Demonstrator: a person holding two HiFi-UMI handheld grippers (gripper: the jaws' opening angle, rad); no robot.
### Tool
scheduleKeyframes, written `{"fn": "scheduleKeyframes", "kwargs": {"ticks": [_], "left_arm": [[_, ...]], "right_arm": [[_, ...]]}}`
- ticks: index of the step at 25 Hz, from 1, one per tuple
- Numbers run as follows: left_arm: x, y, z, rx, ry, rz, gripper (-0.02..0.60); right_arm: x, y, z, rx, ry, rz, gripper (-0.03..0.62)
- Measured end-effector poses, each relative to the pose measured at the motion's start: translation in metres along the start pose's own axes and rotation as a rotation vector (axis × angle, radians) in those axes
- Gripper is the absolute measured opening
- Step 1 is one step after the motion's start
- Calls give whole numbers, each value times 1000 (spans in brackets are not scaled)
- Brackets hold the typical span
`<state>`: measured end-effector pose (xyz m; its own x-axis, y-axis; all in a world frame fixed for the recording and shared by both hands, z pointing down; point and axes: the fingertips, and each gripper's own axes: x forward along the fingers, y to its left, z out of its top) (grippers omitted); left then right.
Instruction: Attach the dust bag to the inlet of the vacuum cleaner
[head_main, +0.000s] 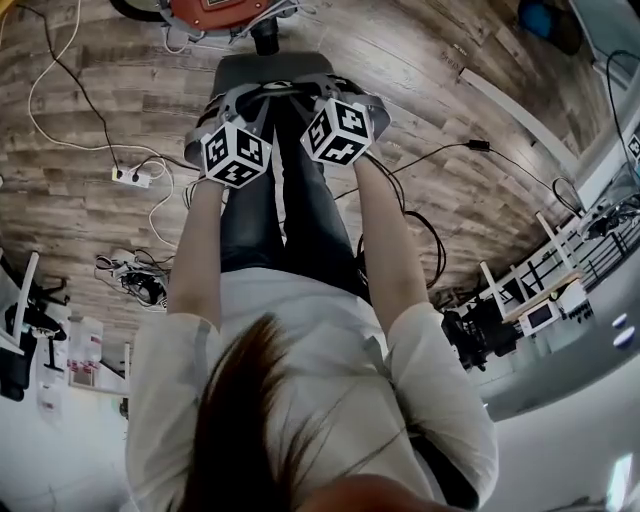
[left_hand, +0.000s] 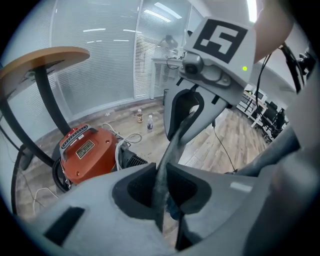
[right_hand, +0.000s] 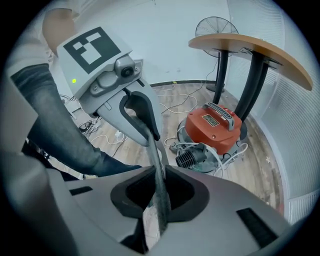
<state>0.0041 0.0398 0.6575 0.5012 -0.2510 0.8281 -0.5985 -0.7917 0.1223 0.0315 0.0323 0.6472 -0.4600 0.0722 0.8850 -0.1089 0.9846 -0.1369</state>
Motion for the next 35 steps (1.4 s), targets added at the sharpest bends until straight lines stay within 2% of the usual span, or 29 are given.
{"fn": "scheduleKeyframes", "kwargs": {"ticks": [9, 12, 19, 29, 35], "left_arm": [[19, 0, 1, -21, -37, 8, 61], [31, 10, -6, -51, -18, 33, 61], [57, 30, -32, -60, 27, 62, 60], [85, 42, -41, 9, 72, 50, 60], [87, 48, -46, 5, 92, 45, 60]], "right_arm": [[9, -12, -13, -85, -5, 67, 51], [24, -21, -16, -107, 22, 68, 49], [65, -34, -19, -160, 49, 77, 44], [91, -46, -34, -122, 59, 26, 43], [98, -48, -33, -99, 51, 35, 43]]}}
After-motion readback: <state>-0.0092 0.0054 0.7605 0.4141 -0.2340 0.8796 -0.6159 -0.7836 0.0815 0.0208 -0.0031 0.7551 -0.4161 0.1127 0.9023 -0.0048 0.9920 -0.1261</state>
